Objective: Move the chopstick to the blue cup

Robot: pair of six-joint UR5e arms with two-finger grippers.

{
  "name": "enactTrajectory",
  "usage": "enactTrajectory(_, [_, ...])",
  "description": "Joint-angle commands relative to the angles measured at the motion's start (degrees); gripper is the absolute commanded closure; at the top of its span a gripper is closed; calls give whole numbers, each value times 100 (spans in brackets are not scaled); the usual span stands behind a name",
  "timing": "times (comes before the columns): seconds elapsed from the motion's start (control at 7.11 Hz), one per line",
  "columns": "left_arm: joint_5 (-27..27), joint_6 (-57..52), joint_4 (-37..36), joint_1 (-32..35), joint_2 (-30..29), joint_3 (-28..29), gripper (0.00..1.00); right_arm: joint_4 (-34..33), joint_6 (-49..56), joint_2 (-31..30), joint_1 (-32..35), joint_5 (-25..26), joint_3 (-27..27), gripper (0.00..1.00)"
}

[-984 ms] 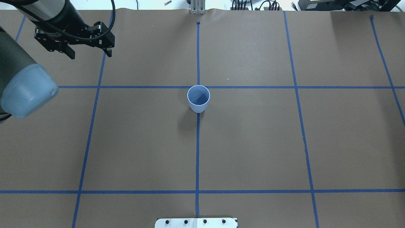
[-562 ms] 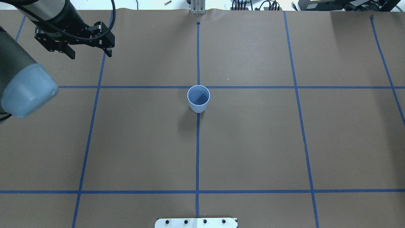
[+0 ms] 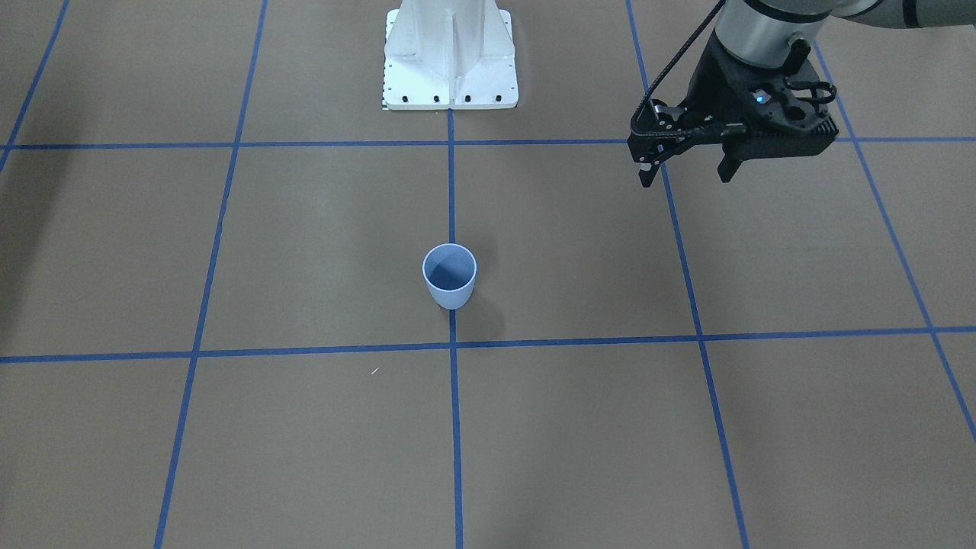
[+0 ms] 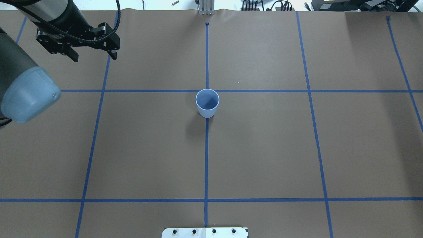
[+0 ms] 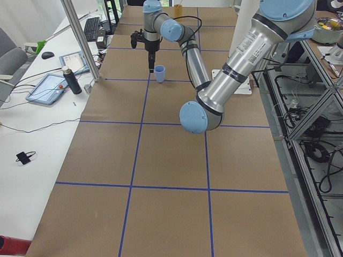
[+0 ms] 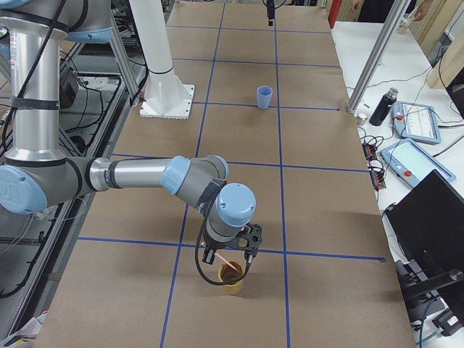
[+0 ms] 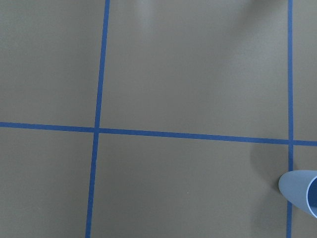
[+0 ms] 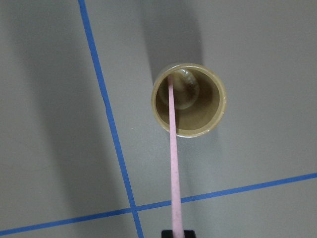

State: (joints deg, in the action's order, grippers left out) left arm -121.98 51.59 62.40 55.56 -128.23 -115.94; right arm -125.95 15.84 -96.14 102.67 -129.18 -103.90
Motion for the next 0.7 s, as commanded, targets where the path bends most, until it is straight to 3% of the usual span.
enactTrajectory(0.0, [-1, 0, 0, 8, 0, -8, 1, -401, 77, -27, 314, 190, -365, 100])
enactTrajectory(0.28, [-10, 0, 0, 8, 9, -8, 1, -1173, 165, 51, 560, 445, -962, 100])
enactTrajectory(0.56, [-19, 0, -9, -1, 70, 1, 1, -2025, 768, 733, 886, 437, -1141, 100])
